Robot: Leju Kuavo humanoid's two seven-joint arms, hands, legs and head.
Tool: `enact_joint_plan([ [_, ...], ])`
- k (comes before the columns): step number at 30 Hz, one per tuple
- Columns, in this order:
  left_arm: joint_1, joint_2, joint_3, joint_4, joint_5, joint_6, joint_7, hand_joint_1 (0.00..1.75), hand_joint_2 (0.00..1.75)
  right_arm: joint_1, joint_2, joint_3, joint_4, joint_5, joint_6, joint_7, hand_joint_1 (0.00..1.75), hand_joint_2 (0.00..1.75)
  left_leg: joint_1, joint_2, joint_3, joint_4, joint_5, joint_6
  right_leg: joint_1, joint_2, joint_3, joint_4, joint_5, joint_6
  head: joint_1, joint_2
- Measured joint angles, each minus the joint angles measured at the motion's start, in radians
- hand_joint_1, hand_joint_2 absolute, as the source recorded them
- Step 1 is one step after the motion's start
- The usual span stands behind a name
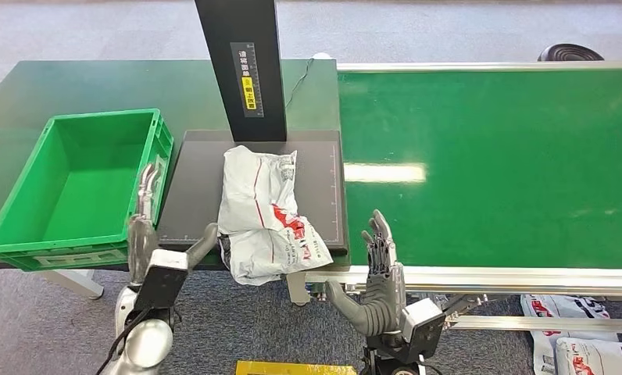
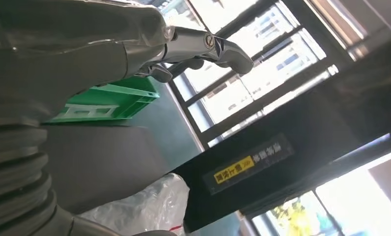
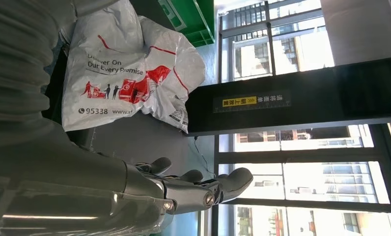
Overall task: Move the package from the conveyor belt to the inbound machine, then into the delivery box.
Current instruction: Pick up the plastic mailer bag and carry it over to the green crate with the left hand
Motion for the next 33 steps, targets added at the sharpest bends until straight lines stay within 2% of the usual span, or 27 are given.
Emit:
enact_joint_plan([
  [5,-0.239,0.082,-0.038,0.198,-0.102,-0.113,0.038,0.0,1.75,-0.005,0.0,-0.003,0.0,-0.009,0.013,0.0,0.0,1.75,0.0,0.0,0.0,0.0,0.002,0.0,0.0,0.0,0.0,0.0,0.003,-0.002,0.0,0.0],
  [8,-0.392,0.112,-0.066,0.355,-0.107,-0.199,0.044,0.0,1.75,-0.006,0.0,-0.005,0.0,-0.013,0.013,0.0,0.0,1.75,0.0,0.001,0.001,0.0,0.003,-0.001,0.0,0.0,0.0,0.0,0.004,-0.003,0.0,0.0],
  [10,-0.469,0.122,-0.076,0.433,-0.086,-0.263,0.04,0.0,1.75,-0.005,0.0,-0.006,0.0,-0.017,0.013,0.0,0.0,1.75,0.0,0.002,0.001,0.0,0.003,-0.001,0.0,0.001,0.0,0.0,0.005,-0.003,0.0,0.0],
  [15,-0.653,0.131,-0.124,0.646,-0.052,-0.493,0.031,0.0,1.75,-0.005,0.0,-0.018,0.0,-0.027,0.006,0.0,0.0,1.75,0.0,0.002,0.0,0.0,0.004,-0.001,0.0,0.001,-0.001,0.0,0.005,-0.003,0.0,0.0],
  [17,-0.719,0.131,-0.148,0.718,-0.06,-0.538,0.033,0.0,1.75,-0.004,0.0,-0.024,0.0,-0.027,0.004,0.0,0.0,1.75,0.0,0.003,0.0,0.0,0.004,-0.001,0.0,0.002,-0.001,0.0,0.005,-0.003,0.0,0.0],
  [23,-0.816,0.128,-0.186,0.834,-0.064,-0.56,0.035,0.0,1.75,-0.004,0.0,-0.031,0.0,-0.027,0.003,0.0,0.0,1.75,0.0,0.003,-0.001,0.0,0.003,-0.001,0.0,0.002,-0.002,0.0,0.005,-0.003,0.0,0.0],
  [33,-0.849,0.124,-0.208,0.894,-0.069,-0.573,0.036,0.0,1.75,-0.004,0.0,-0.037,0.0,-0.027,0.003,0.0,0.0,1.75,0.0,0.002,-0.001,0.0,0.004,-0.001,0.0,0.002,-0.002,0.0,0.005,-0.003,0.0,0.0],
])
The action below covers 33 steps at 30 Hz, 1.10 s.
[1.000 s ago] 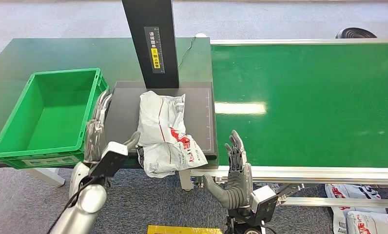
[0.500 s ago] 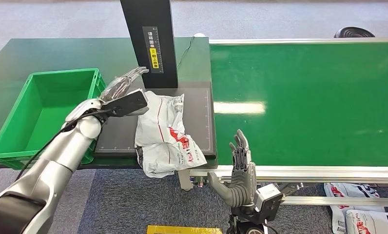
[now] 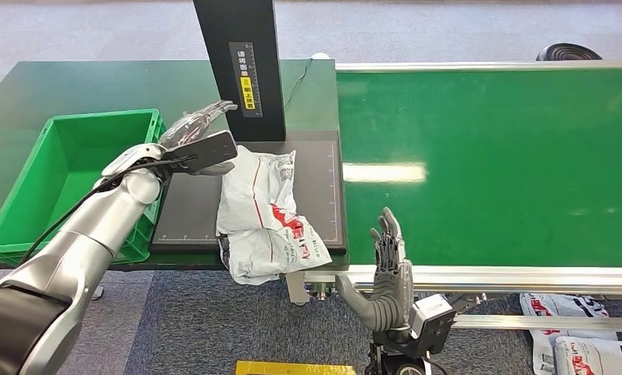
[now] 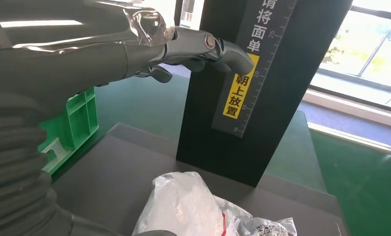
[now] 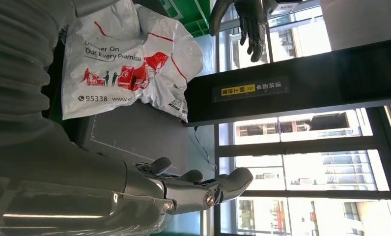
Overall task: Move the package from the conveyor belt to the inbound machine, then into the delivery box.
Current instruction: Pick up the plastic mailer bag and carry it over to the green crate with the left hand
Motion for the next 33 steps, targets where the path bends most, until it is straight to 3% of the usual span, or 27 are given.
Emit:
enact_joint_plan([
  [8,-0.076,-0.065,-0.053,0.089,-0.007,-0.236,0.053,0.0,1.75,-0.003,0.007,-0.01,0.0,0.001,0.017,0.0,0.0,1.75,0.0,-0.001,-0.001,0.0,0.0,0.0,0.0,-0.001,0.0,0.0,0.0,0.0,0.0,0.0],
  [11,-0.085,-0.092,-0.064,0.12,0.003,-0.284,0.077,0.0,1.75,-0.01,0.014,-0.01,0.002,0.004,0.028,0.0,0.0,1.75,0.0,-0.001,-0.001,0.0,0.0,0.0,0.0,-0.001,0.0,0.0,0.0,0.0,0.0,0.0],
  [21,-0.084,-0.118,-0.084,0.165,0.012,-0.297,0.095,0.0,1.75,-0.025,0.023,-0.013,0.028,0.02,0.024,0.0,0.0,1.75,0.0,-0.001,-0.001,0.0,0.0,0.0,0.0,-0.001,0.0,0.0,0.0,0.0,0.0,0.0],
  [33,-0.024,-0.118,-0.089,0.191,0.021,-0.218,0.106,0.0,1.75,-0.053,0.031,-0.023,0.103,0.03,0.026,0.0,0.0,1.75,0.0,-0.001,-0.001,0.0,0.0,0.0,0.0,-0.001,0.0,0.0,0.0,0.0,0.0,0.0],
])
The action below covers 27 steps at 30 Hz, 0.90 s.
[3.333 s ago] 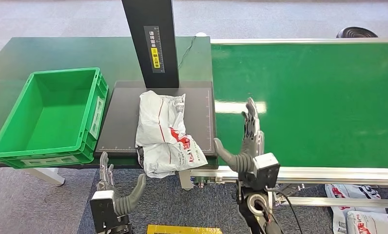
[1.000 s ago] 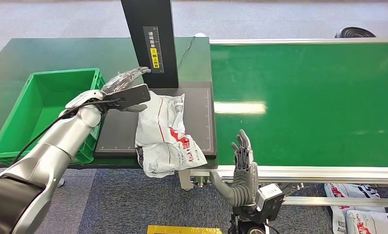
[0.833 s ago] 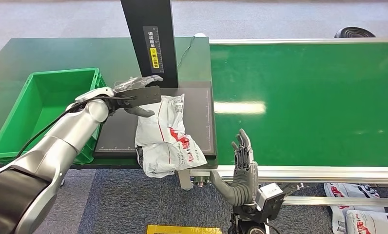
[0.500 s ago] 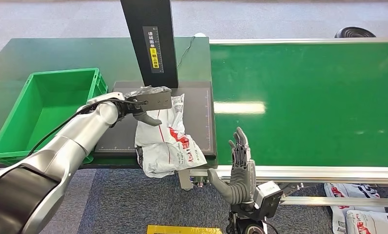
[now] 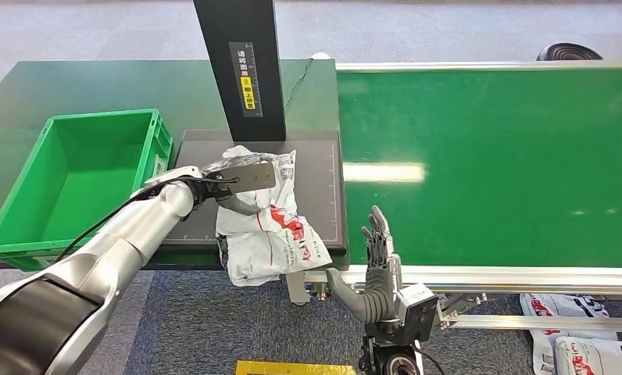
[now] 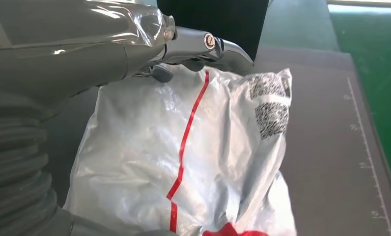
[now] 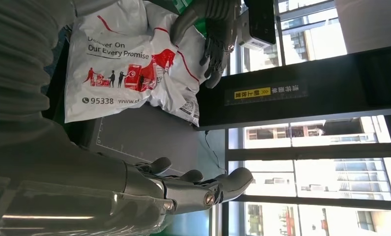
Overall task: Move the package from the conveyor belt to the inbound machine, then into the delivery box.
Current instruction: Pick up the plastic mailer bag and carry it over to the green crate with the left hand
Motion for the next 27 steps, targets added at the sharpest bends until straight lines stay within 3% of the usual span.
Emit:
enact_joint_plan([
  [13,0.022,0.004,-0.021,0.013,-0.004,0.0,0.002,0.0,1.75,-0.008,0.003,-0.006,0.032,-0.006,-0.008,0.0,0.0,1.75,0.0,0.0,0.0,0.0,0.0,0.0,0.0,0.0,0.0,0.0,0.0,0.0,0.0,0.0],
  [18,0.069,0.012,0.0,0.013,0.051,0.053,-0.049,0.0,1.75,-0.008,0.005,-0.009,0.034,-0.025,-0.022,0.0,0.0,1.75,0.0,0.0,0.0,0.0,0.0,0.0,0.0,0.0,0.0,0.0,0.0,0.0,0.0,0.0],
  [27,0.13,0.019,0.026,0.013,0.066,0.096,-0.06,0.0,1.75,-0.008,0.006,-0.014,0.031,-0.03,-0.025,0.0,0.0,1.75,0.0,0.0,0.0,0.0,0.0,0.0,0.0,0.0,0.001,0.0,0.0,0.0,0.0,0.0],
])
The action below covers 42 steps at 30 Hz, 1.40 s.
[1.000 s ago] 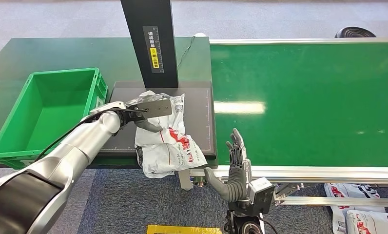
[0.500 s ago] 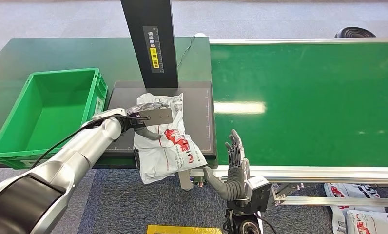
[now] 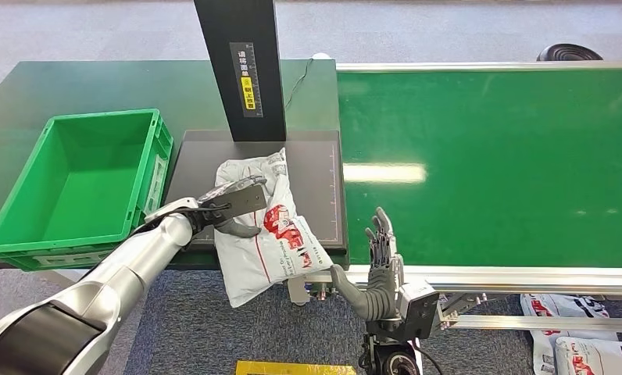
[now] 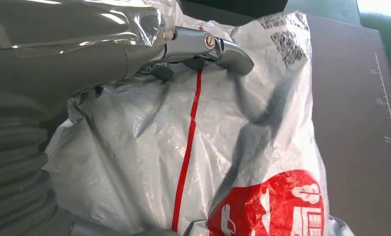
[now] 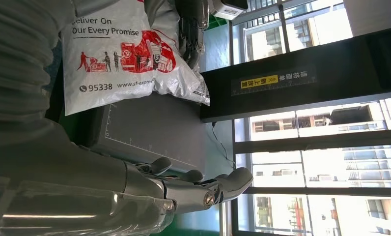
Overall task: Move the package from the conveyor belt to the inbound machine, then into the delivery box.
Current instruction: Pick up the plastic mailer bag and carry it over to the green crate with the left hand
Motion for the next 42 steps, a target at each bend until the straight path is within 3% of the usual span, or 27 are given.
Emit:
enact_joint_plan([
  [13,0.006,0.002,0.006,0.0,0.0,0.001,-0.001,0.0,1.75,0.0,0.0,0.0,0.0,0.0,0.0,0.0,0.0,1.75,0.0,0.0,0.0,0.0,0.0,0.0,0.0,0.0,0.0,0.0,0.0,0.0,0.0,0.0],
  [19,0.053,0.002,0.024,0.0,0.01,0.049,-0.006,0.0,1.75,-0.001,0.005,-0.002,0.0,0.01,0.014,0.0,0.0,1.75,0.0,0.0,0.002,0.0,0.0,0.0,0.0,0.0,0.003,0.0,0.0,0.0,0.0,0.0],
  [42,0.1,-0.023,0.066,0.0,-0.031,0.108,0.06,0.0,1.75,-0.008,0.027,-0.033,0.014,0.044,0.041,0.0,0.0,1.75,0.0,-0.002,0.012,-0.001,-0.001,0.0,0.0,-0.002,0.016,0.0,-0.002,0.001,0.0,0.0],
])
